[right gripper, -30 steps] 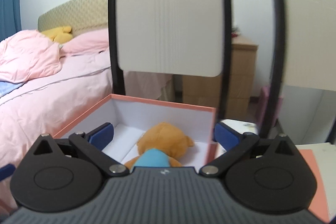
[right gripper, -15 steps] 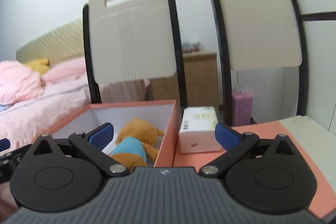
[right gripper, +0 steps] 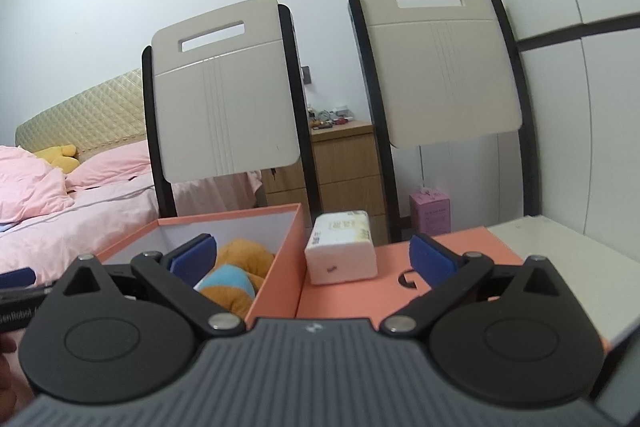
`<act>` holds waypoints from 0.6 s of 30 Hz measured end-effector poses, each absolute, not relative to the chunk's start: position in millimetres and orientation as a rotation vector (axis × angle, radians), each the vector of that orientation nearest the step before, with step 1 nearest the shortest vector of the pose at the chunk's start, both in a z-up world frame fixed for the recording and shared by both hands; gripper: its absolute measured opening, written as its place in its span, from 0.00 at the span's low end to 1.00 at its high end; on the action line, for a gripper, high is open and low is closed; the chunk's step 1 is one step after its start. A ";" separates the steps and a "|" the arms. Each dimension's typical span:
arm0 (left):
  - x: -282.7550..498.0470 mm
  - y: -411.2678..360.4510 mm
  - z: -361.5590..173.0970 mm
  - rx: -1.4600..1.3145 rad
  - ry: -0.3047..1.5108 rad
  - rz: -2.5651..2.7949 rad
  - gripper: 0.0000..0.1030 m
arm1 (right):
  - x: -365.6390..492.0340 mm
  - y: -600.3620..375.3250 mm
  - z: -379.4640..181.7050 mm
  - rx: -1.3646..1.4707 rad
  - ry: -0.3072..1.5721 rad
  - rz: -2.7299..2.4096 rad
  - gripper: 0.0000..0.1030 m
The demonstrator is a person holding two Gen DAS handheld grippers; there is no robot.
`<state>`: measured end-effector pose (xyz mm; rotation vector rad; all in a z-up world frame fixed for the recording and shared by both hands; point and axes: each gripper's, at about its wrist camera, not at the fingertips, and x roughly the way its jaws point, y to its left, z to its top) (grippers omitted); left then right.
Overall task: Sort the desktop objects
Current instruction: 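Reach the left gripper to the white tissue pack and grasp it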
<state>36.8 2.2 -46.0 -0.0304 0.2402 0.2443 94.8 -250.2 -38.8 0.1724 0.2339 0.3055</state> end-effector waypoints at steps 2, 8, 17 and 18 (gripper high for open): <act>36.1 2.2 -46.3 -0.033 0.238 0.239 0.93 | 91.1 -249.1 -41.8 0.172 0.246 0.307 1.00; 36.7 0.6 -51.1 -0.031 0.242 0.225 0.93 | 86.9 -247.1 -42.2 0.156 0.257 0.328 1.00; 37.2 -25.8 -47.4 0.060 0.203 0.185 0.93 | 81.9 -274.3 -51.9 0.127 0.241 0.355 1.00; 38.3 -31.1 -44.7 0.070 0.201 0.182 0.93 | 81.4 -280.2 -55.1 0.140 0.239 0.358 1.00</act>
